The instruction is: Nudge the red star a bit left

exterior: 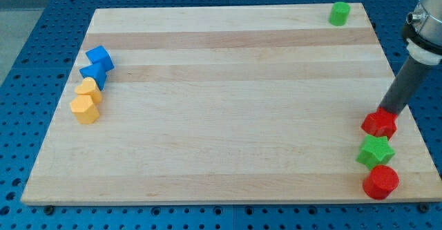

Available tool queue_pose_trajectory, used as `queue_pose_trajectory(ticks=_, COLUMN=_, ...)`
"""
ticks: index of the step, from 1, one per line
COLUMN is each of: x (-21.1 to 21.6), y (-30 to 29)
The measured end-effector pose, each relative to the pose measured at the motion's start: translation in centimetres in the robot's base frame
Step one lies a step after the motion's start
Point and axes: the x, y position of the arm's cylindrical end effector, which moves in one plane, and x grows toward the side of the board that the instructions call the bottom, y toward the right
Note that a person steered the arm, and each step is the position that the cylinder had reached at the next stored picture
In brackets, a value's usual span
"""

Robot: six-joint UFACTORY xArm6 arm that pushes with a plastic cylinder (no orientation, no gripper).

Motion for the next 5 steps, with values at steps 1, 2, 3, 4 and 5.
queue_pose_trajectory(ticks=1, x=-1.4, y=-0.6)
queue_pose_trajectory(ticks=2, x=-1.4, y=-3.0)
queue_pose_trajectory(ticks=3, x=-2.2, y=-2.5)
queue_pose_trajectory(ticks=4, x=-6.4, y=3.3)
queue_pose_trajectory(ticks=5, x=-6.3, y=6.9)
